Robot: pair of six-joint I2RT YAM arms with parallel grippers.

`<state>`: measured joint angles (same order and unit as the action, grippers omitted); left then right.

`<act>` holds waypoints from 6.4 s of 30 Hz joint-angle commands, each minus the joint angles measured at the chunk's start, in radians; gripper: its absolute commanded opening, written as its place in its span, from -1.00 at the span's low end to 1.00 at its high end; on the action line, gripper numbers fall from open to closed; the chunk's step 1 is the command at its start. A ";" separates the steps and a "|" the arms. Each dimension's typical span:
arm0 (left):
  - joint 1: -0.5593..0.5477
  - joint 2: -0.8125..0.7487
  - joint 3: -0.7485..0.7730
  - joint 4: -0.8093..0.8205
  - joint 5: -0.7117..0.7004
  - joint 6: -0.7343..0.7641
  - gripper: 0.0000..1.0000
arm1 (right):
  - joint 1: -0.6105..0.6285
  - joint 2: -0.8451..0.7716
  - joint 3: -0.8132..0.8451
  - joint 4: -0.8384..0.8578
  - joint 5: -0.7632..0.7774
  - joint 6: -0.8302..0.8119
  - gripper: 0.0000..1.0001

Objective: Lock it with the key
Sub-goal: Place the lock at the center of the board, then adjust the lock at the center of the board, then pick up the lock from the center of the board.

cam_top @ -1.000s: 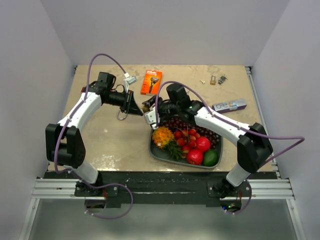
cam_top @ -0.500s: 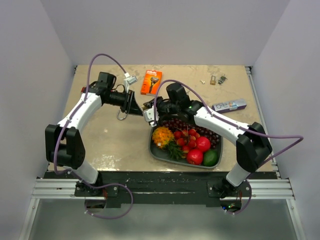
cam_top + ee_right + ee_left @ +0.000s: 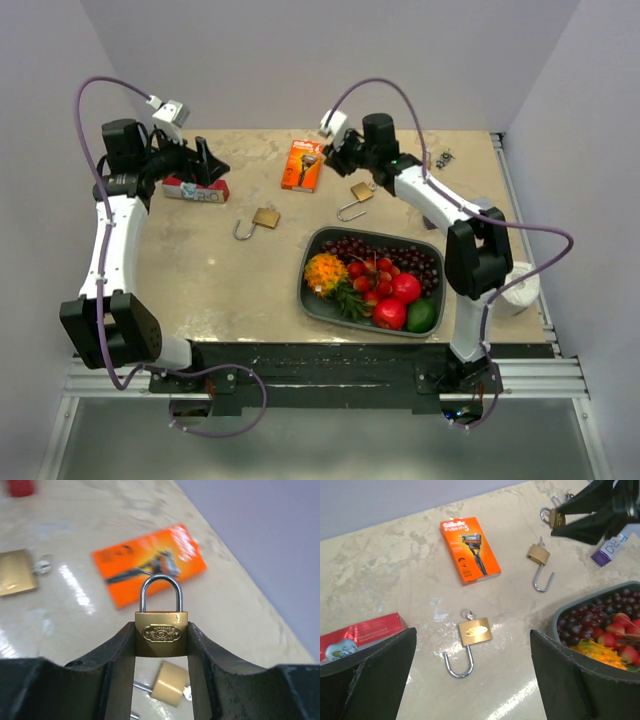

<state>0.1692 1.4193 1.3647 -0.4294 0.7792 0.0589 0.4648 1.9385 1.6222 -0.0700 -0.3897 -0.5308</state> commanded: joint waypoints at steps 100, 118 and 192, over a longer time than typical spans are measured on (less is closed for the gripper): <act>-0.005 0.009 -0.082 0.195 0.106 0.019 0.99 | -0.245 0.321 0.607 -1.025 -0.290 -0.898 0.98; -0.007 0.032 -0.067 0.153 0.204 0.018 0.99 | -0.173 0.355 0.349 -0.703 -0.118 -0.848 0.98; -0.007 0.010 -0.004 0.104 -0.078 0.018 0.99 | -0.190 0.542 0.470 -0.688 -0.032 -0.110 0.51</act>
<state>0.1623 1.5036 1.3502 -0.3744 0.6533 0.0010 0.2840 2.4458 2.0876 -0.6682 -0.4122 -0.6727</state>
